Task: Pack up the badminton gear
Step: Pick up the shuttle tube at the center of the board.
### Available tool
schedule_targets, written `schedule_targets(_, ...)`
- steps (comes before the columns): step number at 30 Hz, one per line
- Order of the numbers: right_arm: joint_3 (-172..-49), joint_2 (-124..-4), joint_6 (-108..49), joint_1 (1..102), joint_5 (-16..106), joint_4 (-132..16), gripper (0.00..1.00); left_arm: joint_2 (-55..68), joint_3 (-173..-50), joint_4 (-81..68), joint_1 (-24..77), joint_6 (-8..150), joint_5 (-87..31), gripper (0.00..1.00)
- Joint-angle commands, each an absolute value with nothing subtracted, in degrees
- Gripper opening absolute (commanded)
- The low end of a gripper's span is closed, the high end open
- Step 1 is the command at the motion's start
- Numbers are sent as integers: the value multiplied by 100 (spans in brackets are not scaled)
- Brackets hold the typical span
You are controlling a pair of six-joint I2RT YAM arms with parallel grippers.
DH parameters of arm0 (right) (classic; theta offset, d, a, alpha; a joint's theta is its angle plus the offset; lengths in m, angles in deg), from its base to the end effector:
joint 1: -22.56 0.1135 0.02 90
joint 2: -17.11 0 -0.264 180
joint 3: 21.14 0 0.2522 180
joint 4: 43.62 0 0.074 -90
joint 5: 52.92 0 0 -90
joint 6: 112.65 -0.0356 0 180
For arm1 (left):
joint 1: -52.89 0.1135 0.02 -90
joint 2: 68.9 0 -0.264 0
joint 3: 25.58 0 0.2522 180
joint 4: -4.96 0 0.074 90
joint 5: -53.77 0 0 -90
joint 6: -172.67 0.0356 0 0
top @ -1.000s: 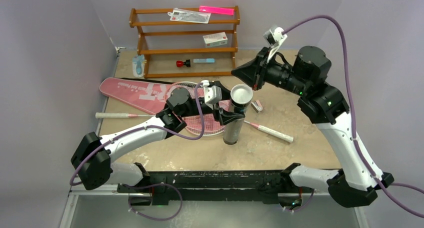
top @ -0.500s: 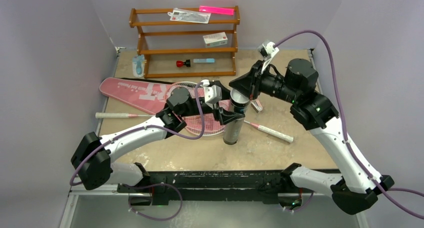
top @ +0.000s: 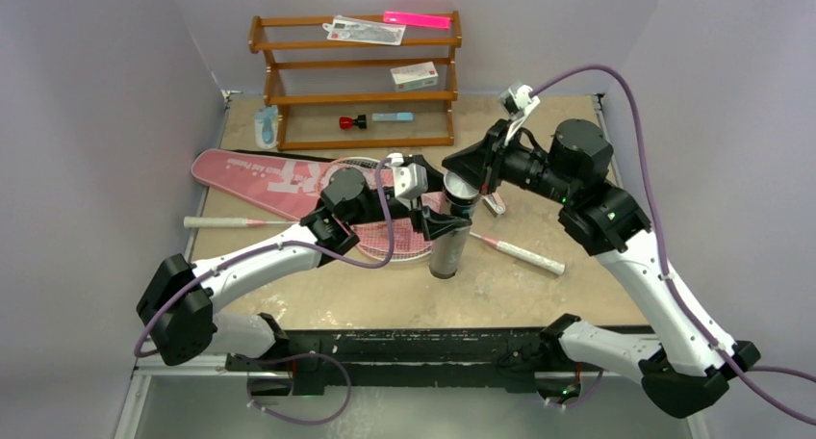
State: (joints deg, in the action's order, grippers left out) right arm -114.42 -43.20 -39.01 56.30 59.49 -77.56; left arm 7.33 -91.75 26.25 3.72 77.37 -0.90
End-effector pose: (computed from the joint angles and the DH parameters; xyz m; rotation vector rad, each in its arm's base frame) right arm 0.1652 0.1267 0.4783 -0.5655 1.5784 0.9804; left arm 0.1849 -0.2454 0.3459 1.0422 1.1123 -1.1946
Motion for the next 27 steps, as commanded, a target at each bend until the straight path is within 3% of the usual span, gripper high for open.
schedule_targets(1,-10964,-4254,-4170,5628,5955,-7466,0,730,-9368,2671,342,7783,-1,52)
schedule_targets(8,-12037,-4281,-3779,5630,5629,-8040,0,715,-9397,2565,341,7767,-173,52)
schedule_targets(12,-12105,-3930,-3583,5631,4974,-8202,14,636,-9471,2232,348,7673,-664,52)
schedule_targets(17,-11100,-2998,-3566,5628,4299,-8044,27,501,-9472,1943,394,7435,-1274,52)
schedule_targets(19,-10569,-2419,-3583,5629,4174,-7935,41,413,-9524,1817,424,7039,-1635,51)
schedule_targets(24,-9285,-1538,-3626,5625,4532,-7447,94,176,-9566,2079,481,6162,-2176,50)
schedule_targets(27,-8905,-1676,-3591,5627,5305,-7367,99,101,-9586,2216,564,5483,-2454,45)
